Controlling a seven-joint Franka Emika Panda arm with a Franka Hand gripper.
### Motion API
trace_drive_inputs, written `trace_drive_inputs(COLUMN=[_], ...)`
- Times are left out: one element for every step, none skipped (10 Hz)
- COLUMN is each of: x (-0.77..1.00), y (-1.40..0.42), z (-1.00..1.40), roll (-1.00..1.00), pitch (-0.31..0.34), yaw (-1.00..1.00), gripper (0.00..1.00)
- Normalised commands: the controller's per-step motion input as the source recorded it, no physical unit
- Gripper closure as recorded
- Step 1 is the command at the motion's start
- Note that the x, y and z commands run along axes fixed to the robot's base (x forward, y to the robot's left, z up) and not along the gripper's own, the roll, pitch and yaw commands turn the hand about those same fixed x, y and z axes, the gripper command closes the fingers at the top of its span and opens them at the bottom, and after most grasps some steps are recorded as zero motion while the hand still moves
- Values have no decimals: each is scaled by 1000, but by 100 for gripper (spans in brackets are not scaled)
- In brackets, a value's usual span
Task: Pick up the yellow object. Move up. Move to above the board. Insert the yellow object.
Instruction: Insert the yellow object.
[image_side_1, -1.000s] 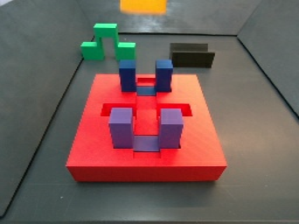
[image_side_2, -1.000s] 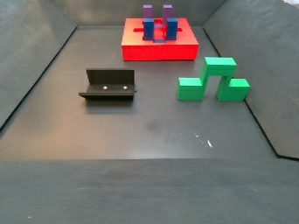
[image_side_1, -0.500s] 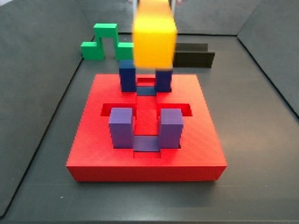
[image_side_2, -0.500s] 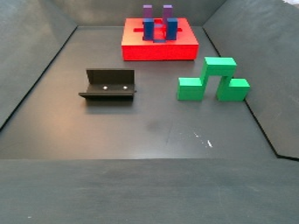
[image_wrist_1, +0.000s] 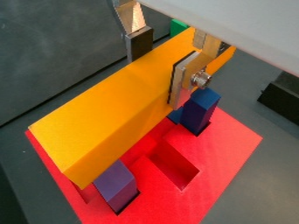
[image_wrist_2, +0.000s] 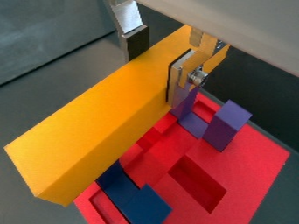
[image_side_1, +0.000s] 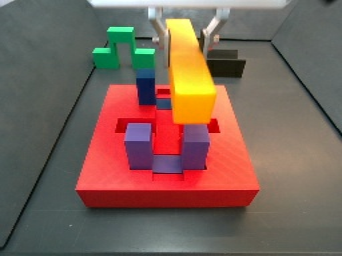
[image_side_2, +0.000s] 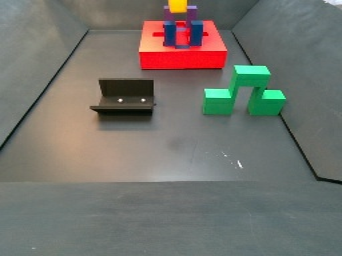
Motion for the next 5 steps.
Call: trace_drive_inputs(x=[-3, 0, 0, -20, -100], y=[0, 0, 0, 0, 0], z=[-166, -94, -320, -329, -277], roll=[86, 0, -3, -50, -44], pitch=[0, 0, -41, -51, -51], yaw=[0, 0, 0, 0, 0], gripper=[100, 100, 100, 100, 100])
